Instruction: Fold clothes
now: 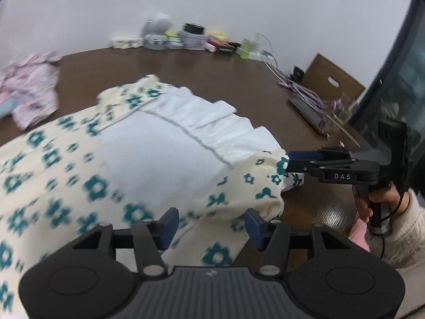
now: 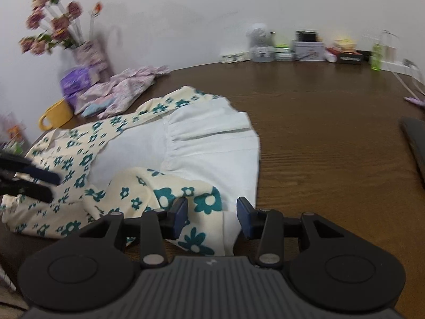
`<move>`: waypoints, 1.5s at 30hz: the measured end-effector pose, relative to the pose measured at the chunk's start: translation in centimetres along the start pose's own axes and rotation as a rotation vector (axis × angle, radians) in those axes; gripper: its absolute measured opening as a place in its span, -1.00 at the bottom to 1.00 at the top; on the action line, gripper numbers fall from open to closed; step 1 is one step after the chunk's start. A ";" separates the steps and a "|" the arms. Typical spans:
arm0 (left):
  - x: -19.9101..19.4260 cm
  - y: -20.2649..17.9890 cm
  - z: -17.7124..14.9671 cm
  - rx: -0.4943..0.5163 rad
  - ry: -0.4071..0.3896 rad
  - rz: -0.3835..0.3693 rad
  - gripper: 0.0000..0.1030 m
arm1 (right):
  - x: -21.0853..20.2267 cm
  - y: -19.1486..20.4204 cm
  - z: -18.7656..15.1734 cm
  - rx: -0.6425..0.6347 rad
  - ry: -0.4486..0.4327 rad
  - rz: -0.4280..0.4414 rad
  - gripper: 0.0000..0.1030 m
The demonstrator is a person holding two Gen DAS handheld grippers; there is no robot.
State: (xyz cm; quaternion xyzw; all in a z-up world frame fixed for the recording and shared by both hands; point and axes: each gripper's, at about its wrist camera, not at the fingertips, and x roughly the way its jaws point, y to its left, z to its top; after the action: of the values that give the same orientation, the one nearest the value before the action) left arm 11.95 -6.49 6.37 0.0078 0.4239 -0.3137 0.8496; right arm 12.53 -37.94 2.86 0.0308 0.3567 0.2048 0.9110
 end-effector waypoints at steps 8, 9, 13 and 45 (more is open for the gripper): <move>3.2 -0.6 1.5 0.002 0.003 -0.017 0.10 | -0.6 -0.7 1.8 -0.042 -0.006 0.165 -0.95; 3.4 -0.5 1.6 -0.004 0.007 -0.019 0.09 | -1.0 -0.9 2.3 -0.036 -0.021 0.185 -0.95; 3.8 0.0 2.2 -0.033 -0.006 -0.034 0.05 | -1.6 -1.3 4.6 -0.058 -0.059 0.228 -0.95; 4.3 -0.9 0.1 0.017 -0.046 -0.025 -0.19 | -0.1 1.1 4.2 -0.104 -0.061 0.224 -0.49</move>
State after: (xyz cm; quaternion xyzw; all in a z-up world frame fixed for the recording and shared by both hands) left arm 13.45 -9.54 3.55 0.0025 0.4018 -0.3278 0.8550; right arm 14.86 -36.59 6.28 0.0292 0.3119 0.3223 0.8933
